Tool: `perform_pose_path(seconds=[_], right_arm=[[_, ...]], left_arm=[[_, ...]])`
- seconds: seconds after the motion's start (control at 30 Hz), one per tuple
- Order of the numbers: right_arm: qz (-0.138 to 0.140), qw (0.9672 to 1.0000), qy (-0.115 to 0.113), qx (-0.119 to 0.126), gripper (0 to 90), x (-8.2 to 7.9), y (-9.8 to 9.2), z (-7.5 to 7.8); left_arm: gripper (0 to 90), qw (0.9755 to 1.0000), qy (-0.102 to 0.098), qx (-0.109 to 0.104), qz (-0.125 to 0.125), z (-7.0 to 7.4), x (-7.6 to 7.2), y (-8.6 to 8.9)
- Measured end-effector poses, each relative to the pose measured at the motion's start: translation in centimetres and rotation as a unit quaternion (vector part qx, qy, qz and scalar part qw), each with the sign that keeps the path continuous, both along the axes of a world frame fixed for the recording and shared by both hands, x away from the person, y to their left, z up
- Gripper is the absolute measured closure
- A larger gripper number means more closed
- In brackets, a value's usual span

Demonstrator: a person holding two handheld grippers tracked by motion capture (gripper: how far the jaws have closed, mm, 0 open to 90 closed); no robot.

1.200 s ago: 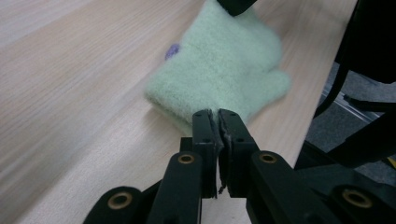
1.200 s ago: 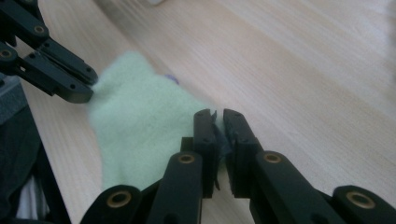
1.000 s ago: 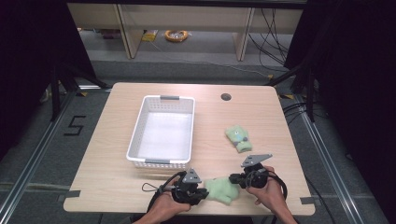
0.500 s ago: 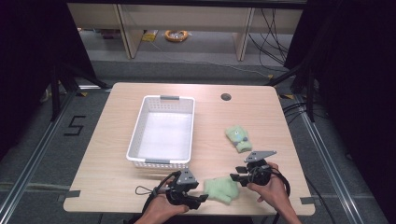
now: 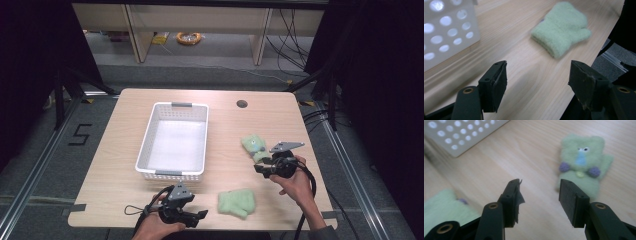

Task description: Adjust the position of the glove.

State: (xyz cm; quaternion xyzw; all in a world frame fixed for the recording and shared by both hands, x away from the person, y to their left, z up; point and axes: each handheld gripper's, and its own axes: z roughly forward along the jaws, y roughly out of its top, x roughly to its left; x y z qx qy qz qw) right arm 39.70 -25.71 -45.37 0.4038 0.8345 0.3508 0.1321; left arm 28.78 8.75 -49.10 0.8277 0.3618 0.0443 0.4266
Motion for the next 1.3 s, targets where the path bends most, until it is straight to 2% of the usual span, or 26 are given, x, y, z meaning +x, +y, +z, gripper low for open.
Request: perform_pose_path(seconds=[0.03,0.07,0.13,0.17,0.2,0.23,0.27,0.43,0.47,0.5,0.57,0.63,0.7,0.83,0.9,0.93,0.97,1.0,1.03,1.07,1.1,1.17,1.2,1.23,1.27,1.3], right_arm=[[-0.007,1.0000,0.003,-0.002,52.4,0.3,0.0,0.1],[-0.004,1.0000,-0.004,-0.005,52.4,0.7,-0.1,0.0],[-0.007,0.9999,0.005,-0.009,52.4,1.5,-0.2,0.0],[-0.015,0.9998,-0.012,0.002,52.4,2.0,-0.1,-0.4],[-0.016,0.9998,-0.001,-0.008,52.5,2.5,-0.2,-0.5],[-0.018,0.9997,0.006,-0.012,52.8,2.8,-0.2,-0.5],[-0.017,0.9997,0.004,-0.019,53.7,3.4,-0.3,-0.6],[-0.039,0.9990,0.017,-0.015,55.4,5.6,-0.6,-1.3],[-0.044,0.9982,0.036,-0.017,55.9,5.7,-0.5,-1.3],[-0.040,0.9985,0.027,-0.027,56.1,6.2,-0.5,-1.5],[-0.046,0.9979,0.033,-0.033,56.2,6.6,-0.3,-1.6],[-0.051,0.9980,0.019,-0.032,56.2,7.1,-0.1,-2.0],[-0.042,0.9978,0.026,-0.045,56.3,7.4,0.0,-1.9],[-0.045,0.9978,0.027,-0.040,56.8,8.0,0.4,-2.3],[-0.050,0.9974,0.029,-0.043,56.7,8.2,0.5,-2.4],[-0.049,0.9975,0.018,-0.047,56.7,8.4,0.5,-2.5],[-0.051,0.9973,0.029,-0.043,56.7,8.5,0.6,-2.5],[-0.047,0.9975,0.023,-0.047,56.7,8.7,0.6,-2.7],[-0.046,0.9968,0.032,-0.056,56.7,8.7,0.7,-2.6],[-0.043,0.9967,0.022,-0.065,56.7,8.9,0.7,-3.0],[-0.050,0.9966,0.026,-0.060,56.9,9.0,1.0,-3.2],[-0.047,0.9960,0.027,-0.071,59.1,9.1,1.0,-3.3],[-0.041,0.9965,0.012,-0.072,60.6,9.2,1.0,-3.6],[-0.045,0.9957,0.028,-0.075,62.2,9.0,1.1,-3.4],[-0.046,0.9958,0.027,-0.074,63.6,9.0,1.1,-3.5],[-0.041,0.9960,0.019,-0.077,66.1,9.0,1.1,-3.7]], left_arm=[[30.1,1.0000,-0.001,-0.001,0.003,0.0,0.0,0.2],[30.0,0.9998,-0.009,0.016,-0.008,0.1,0.1,0.7],[29.7,1.0000,-0.007,-0.001,0.004,0.0,0.0,0.9],[29.5,1.0000,-0.007,0.005,0.001,0.1,0.0,1.2],[29.0,1.0000,-0.006,0.004,0.004,0.0,0.0,1.2],[28.7,0.9998,-0.009,0.018,0.001,-0.1,0.0,1.5],[28.4,1.0000,-0.004,0.008,0.003,-0.1,-0.1,1.5],[26.1,0.9999,0.001,0.012,0.002,-0.3,-0.2,1.8],[25.6,0.9999,0.000,0.013,0.000,-0.3,-0.2,1.8],[25.1,0.9999,0.000,0.011,0.002,-0.3,-0.3,1.8],[24.6,0.9999,0.005,0.003,0.009,-0.5,-0.4,1.6],[24.5,1.0000,0.002,0.006,0.005,-0.5,-0.4,1.7],[24.5,0.9999,0.003,0.014,-0.001,-0.5,-0.4,1.8],[24.5,0.9998,0.012,0.016,-0.003,-0.8,-0.4,1.6],[24.6,0.9997,0.008,0.020,-0.007,-0.8,-0.4,1.6],[24.6,0.9997,0.007,0.020,-0.007,-0.8,-0.4,1.6],[24.6,0.9999,0.007,0.010,0.001,-0.8,-0.5,1.4],[24.6,0.9999,0.007,0.009,0.001,-0.8,-0.4,1.5],[24.6,0.9997,0.008,0.020,-0.006,-0.7,-0.4,1.7],[24.6,0.9998,0.009,0.019,0.003,-0.8,-0.3,1.6],[24.7,0.9998,0.005,0.020,0.000,-0.8,-0.3,1.7],[24.7,0.9999,0.009,0.014,0.001,-0.7,-0.4,1.6],[24.7,0.9999,0.008,0.013,0.000,-0.7,-0.3,1.6],[24.8,0.9998,0.008,0.019,-0.005,-0.7,-0.3,1.7],[24.8,0.9998,0.014,0.017,0.002,-0.7,-0.4,1.6],[24.9,0.9996,0.009,0.023,-0.011,-0.6,-0.4,1.7]])
